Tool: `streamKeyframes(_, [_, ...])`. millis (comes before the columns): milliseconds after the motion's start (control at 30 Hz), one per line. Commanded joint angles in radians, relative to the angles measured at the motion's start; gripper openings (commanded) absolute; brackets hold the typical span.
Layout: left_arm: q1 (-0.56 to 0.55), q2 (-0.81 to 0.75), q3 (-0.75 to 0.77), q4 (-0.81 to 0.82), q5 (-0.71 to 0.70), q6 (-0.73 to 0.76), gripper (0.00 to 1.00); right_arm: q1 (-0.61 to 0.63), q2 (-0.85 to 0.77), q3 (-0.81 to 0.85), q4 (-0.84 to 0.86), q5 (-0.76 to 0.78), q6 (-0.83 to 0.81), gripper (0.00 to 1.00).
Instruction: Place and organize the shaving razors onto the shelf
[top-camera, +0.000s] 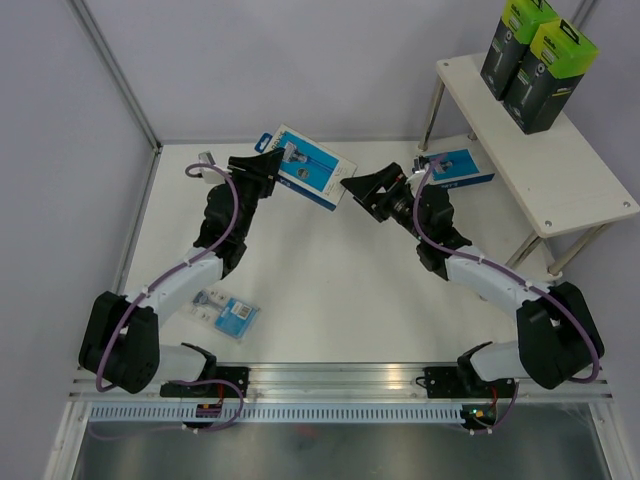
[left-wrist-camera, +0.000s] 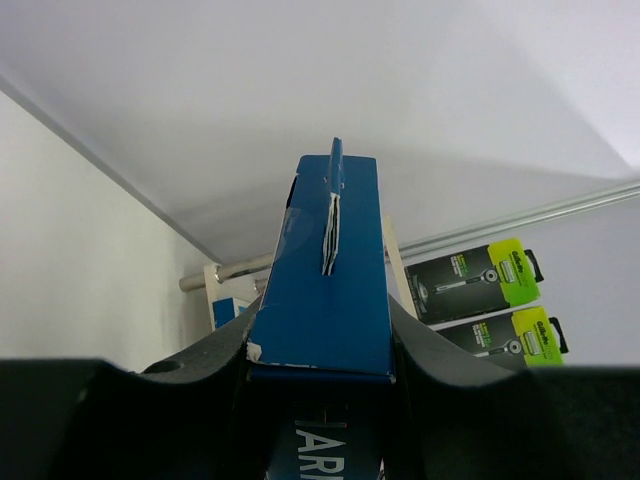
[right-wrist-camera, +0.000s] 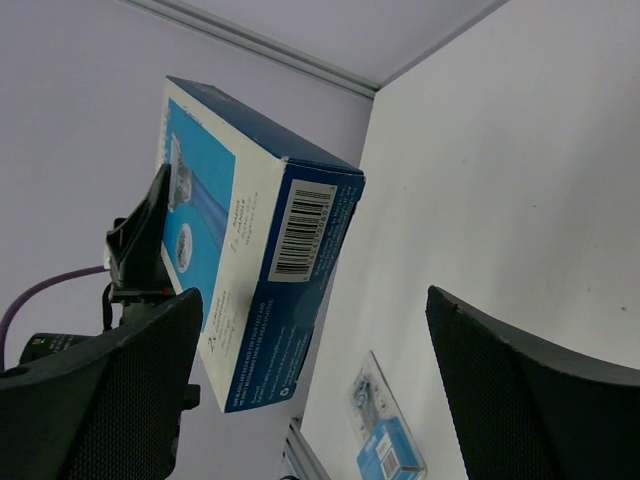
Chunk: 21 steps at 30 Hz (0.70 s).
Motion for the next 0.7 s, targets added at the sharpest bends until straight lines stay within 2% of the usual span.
streamKeyframes(0, [0.004, -0.026, 0.012, 0.023, -0.014, -0.13, 0.37, 0.006, 0.014, 0.024, 0.12, 0.005, 0.051, 0.98])
streamKeyframes(100, [0.004, 0.003, 0.022, 0.029, 0.007, -0.167, 0.36, 0.009, 0.057, 0.031, 0.206, -0.009, 0.111, 0.98])
streamKeyframes(233, [0.003, 0.043, 0.032, 0.068, 0.059, -0.219, 0.36, 0.031, 0.109, 0.071, 0.223, -0.041, 0.134, 0.95])
streamKeyframes(333, [0.001, 0.048, 0.032, 0.071, 0.069, -0.209, 0.36, 0.04, 0.11, 0.073, 0.229, -0.021, 0.138, 0.87])
streamKeyframes(433, [0.001, 0.039, 0.026, 0.066, 0.059, -0.187, 0.36, 0.038, 0.096, 0.073, 0.223, -0.006, 0.131, 0.74])
streamKeyframes(467, [0.003, 0.037, 0.023, 0.068, 0.056, -0.17, 0.36, 0.04, 0.093, 0.079, 0.223, -0.005, 0.128, 0.62])
streamKeyframes(533, [0.003, 0.034, 0.014, 0.091, 0.058, -0.141, 0.37, 0.038, 0.091, 0.083, 0.218, -0.002, 0.131, 0.5])
streamKeyframes(567, [0.001, 0.033, 0.013, 0.098, 0.058, -0.114, 0.38, 0.04, 0.094, 0.086, 0.218, -0.007, 0.135, 0.41])
streamKeyframes(667, [0.003, 0.036, 0.005, 0.115, 0.067, -0.087, 0.42, 0.038, 0.103, 0.099, 0.214, -0.025, 0.142, 0.29])
